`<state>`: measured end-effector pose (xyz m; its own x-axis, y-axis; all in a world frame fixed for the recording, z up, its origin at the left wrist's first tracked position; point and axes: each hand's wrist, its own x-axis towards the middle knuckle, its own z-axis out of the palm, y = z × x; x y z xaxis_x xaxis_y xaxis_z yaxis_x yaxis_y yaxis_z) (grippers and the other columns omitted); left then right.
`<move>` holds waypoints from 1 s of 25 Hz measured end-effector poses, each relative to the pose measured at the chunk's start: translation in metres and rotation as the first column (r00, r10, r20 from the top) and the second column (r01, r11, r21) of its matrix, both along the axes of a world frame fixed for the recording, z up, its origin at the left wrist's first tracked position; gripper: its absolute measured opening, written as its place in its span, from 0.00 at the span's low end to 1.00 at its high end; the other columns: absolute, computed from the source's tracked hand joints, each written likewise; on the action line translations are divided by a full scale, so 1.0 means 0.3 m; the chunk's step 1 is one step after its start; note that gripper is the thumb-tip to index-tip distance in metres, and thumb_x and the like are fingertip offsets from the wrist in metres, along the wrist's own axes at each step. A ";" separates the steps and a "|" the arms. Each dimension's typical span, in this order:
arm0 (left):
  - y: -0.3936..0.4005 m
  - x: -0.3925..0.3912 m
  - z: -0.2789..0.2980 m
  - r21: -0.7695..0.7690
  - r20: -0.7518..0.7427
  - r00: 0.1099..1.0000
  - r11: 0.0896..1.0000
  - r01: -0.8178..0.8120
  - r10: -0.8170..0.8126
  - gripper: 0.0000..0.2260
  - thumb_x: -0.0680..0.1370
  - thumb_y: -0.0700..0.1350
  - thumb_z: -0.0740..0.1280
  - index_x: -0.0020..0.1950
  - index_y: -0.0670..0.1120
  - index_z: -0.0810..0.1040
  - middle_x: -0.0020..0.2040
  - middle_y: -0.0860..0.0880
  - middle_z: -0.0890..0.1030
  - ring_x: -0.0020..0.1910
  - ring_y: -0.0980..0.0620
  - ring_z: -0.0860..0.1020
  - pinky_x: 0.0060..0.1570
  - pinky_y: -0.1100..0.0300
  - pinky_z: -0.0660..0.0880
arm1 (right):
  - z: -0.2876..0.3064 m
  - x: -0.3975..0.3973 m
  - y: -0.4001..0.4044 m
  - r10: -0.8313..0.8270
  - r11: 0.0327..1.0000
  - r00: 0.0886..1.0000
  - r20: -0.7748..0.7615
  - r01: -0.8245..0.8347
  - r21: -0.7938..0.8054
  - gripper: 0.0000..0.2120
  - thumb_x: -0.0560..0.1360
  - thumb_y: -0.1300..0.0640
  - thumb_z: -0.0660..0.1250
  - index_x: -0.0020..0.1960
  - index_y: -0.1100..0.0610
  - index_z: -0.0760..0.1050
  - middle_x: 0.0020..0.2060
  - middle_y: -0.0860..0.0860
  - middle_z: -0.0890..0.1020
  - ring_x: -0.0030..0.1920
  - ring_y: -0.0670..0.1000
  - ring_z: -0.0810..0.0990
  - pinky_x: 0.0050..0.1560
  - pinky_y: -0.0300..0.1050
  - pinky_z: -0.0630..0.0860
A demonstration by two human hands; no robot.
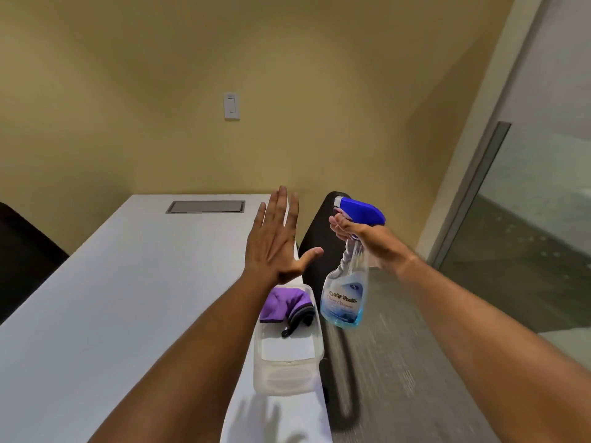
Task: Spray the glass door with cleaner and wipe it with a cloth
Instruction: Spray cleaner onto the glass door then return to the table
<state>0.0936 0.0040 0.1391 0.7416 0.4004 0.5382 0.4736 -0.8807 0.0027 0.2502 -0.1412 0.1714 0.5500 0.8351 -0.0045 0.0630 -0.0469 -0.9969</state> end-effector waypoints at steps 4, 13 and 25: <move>-0.069 0.109 0.091 0.036 0.038 0.995 0.995 0.091 -0.093 0.48 0.71 0.74 0.47 0.79 0.44 0.37 0.80 0.42 0.38 0.79 0.45 0.38 0.77 0.47 0.43 | 0.072 0.052 -0.117 -0.198 0.976 0.980 0.036 0.194 0.096 0.18 0.73 0.55 0.74 0.61 0.57 0.78 0.55 0.57 0.84 0.55 0.52 0.84 0.47 0.37 0.81; -0.462 0.406 0.244 0.107 0.068 0.953 0.952 0.288 -0.296 0.48 0.72 0.74 0.46 0.79 0.43 0.36 0.80 0.41 0.38 0.79 0.43 0.38 0.77 0.47 0.43 | 0.216 0.204 -0.584 -0.497 0.855 0.863 0.087 0.470 0.220 0.11 0.73 0.59 0.74 0.53 0.55 0.77 0.54 0.58 0.82 0.55 0.55 0.83 0.46 0.40 0.82; -1.326 0.868 0.415 0.190 0.147 0.811 0.820 0.539 -0.567 0.48 0.72 0.74 0.46 0.78 0.43 0.35 0.79 0.40 0.37 0.78 0.44 0.37 0.77 0.46 0.42 | 0.394 0.411 -1.503 -0.770 0.632 0.610 0.186 0.692 0.349 0.09 0.72 0.60 0.74 0.48 0.50 0.76 0.56 0.63 0.81 0.58 0.61 0.81 0.60 0.57 0.78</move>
